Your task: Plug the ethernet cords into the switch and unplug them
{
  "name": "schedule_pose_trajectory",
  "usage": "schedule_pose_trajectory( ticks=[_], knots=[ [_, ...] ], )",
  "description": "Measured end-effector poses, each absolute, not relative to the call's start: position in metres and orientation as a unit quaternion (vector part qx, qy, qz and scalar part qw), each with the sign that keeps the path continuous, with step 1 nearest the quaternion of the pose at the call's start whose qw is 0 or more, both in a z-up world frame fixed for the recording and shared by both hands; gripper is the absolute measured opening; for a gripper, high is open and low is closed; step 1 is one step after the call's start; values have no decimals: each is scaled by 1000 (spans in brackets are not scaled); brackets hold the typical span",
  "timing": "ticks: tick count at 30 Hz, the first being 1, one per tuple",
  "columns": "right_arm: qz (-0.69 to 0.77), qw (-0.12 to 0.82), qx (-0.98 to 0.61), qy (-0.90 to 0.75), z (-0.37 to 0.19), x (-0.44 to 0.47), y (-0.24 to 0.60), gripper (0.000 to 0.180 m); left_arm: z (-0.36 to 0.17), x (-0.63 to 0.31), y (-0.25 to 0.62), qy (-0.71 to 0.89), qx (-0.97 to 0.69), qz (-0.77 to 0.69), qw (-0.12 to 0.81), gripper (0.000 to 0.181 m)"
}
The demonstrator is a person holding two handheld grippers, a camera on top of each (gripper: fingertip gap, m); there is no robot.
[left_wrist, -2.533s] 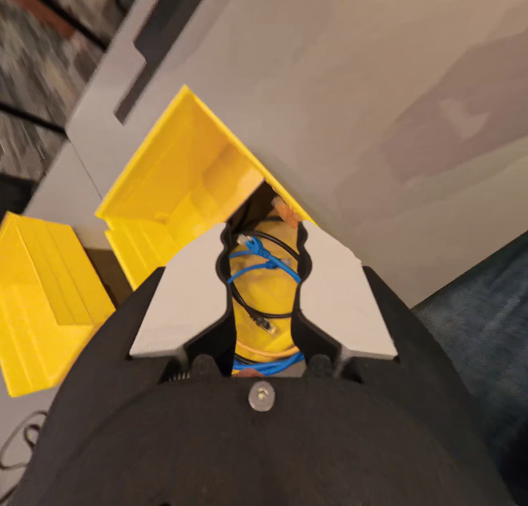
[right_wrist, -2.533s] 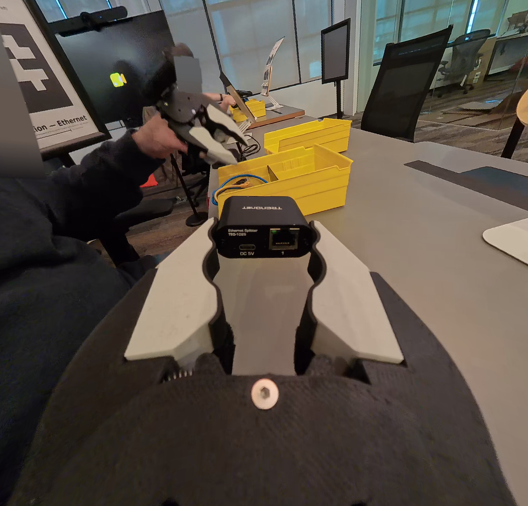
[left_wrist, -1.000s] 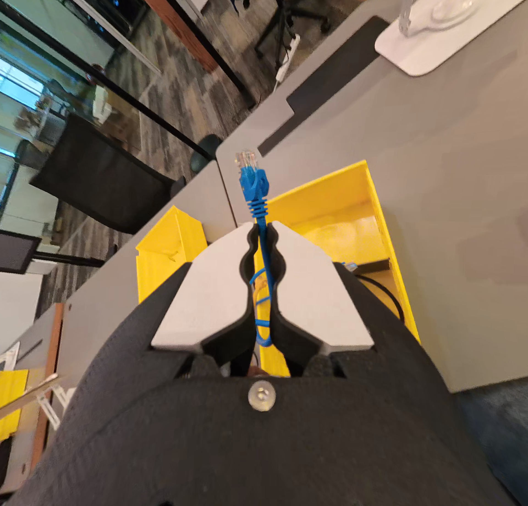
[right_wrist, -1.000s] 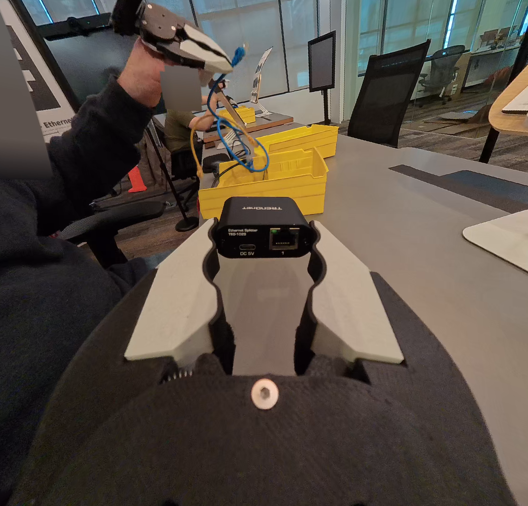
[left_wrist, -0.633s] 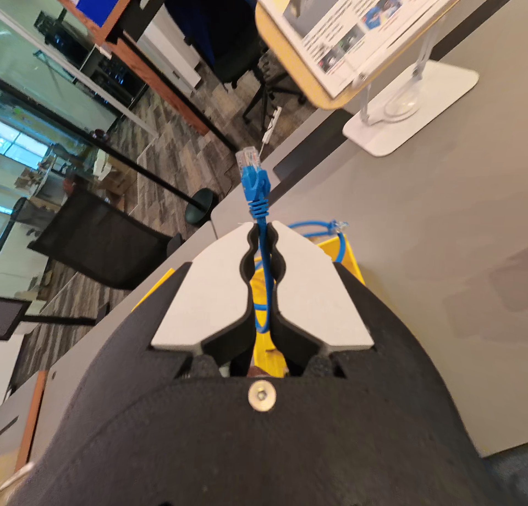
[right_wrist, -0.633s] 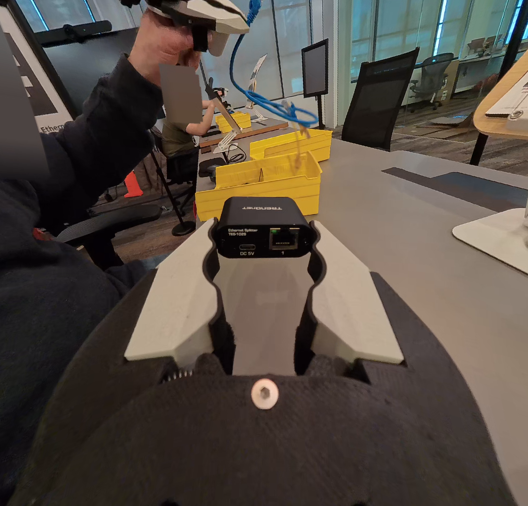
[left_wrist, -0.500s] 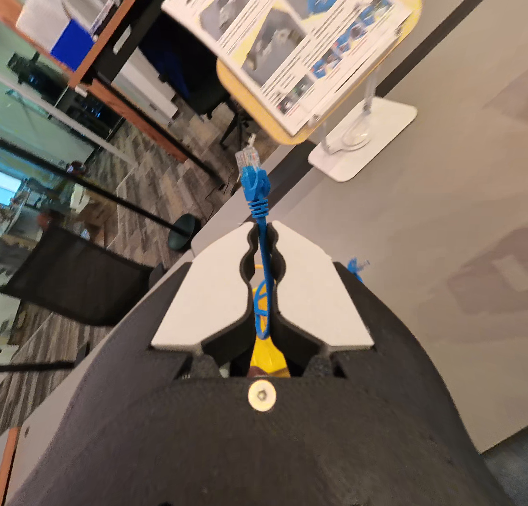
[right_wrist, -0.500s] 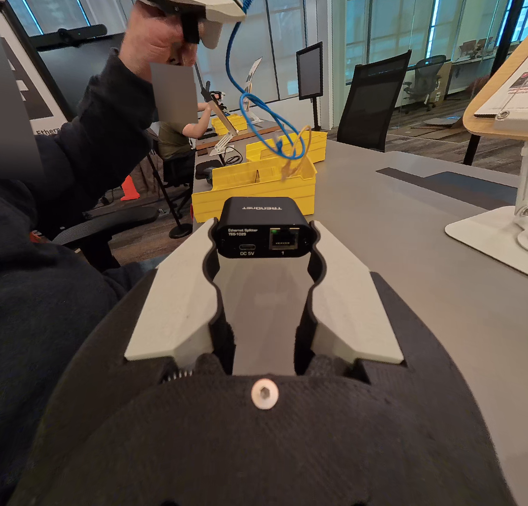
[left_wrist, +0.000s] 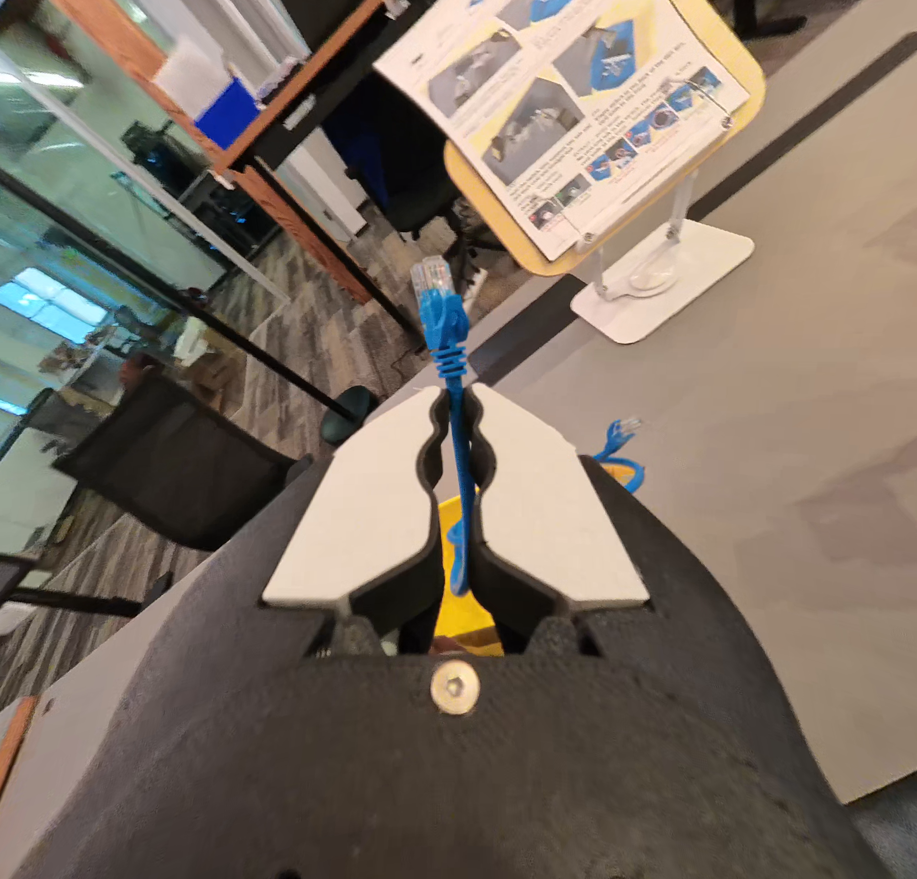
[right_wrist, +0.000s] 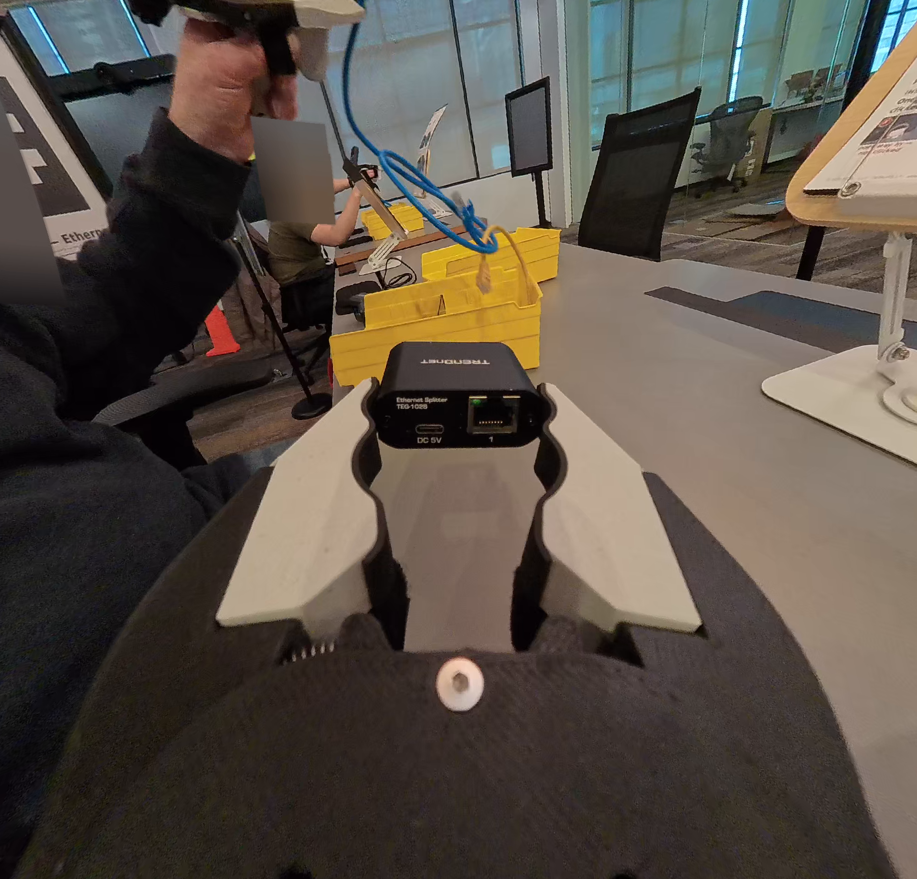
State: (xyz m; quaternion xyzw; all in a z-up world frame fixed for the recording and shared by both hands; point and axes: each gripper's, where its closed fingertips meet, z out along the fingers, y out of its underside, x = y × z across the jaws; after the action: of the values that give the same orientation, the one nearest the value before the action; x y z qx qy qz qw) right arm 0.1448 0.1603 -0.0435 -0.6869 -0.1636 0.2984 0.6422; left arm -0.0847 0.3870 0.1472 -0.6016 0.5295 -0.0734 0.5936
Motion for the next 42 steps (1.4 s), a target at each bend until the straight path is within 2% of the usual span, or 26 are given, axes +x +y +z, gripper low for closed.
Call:
schedule_pose_trajectory(
  ticks=[5, 13, 20, 32, 35, 37, 42],
  knots=[
    [299, 638, -688, -174, -42, 137, 165, 61, 168, -134, 381, 486, -607, -49, 627, 6],
    [304, 627, -693, -184, -45, 127, 169, 61, 163, -180, 385, 456, -634, -10, 624, 6],
    [306, 625, -694, -184, -47, 126, 168, 61, 97, -195, 426, 494, -666, 46, 557, 6],
    [311, 617, -698, -189, -51, 122, 171, 61, -51, -215, 443, 540, -757, -3, 368, 6],
    [311, 615, -699, -190, -52, 121, 171, 61, -88, -207, 437, 546, -777, -62, 307, 8],
    [312, 613, -701, -189, -53, 121, 171, 61, -106, -215, 443, 543, -791, -33, 280, 29],
    [314, 609, -703, -189, -56, 120, 173, 61, -107, -185, 440, 583, -758, -31, 292, 40]
  ],
)
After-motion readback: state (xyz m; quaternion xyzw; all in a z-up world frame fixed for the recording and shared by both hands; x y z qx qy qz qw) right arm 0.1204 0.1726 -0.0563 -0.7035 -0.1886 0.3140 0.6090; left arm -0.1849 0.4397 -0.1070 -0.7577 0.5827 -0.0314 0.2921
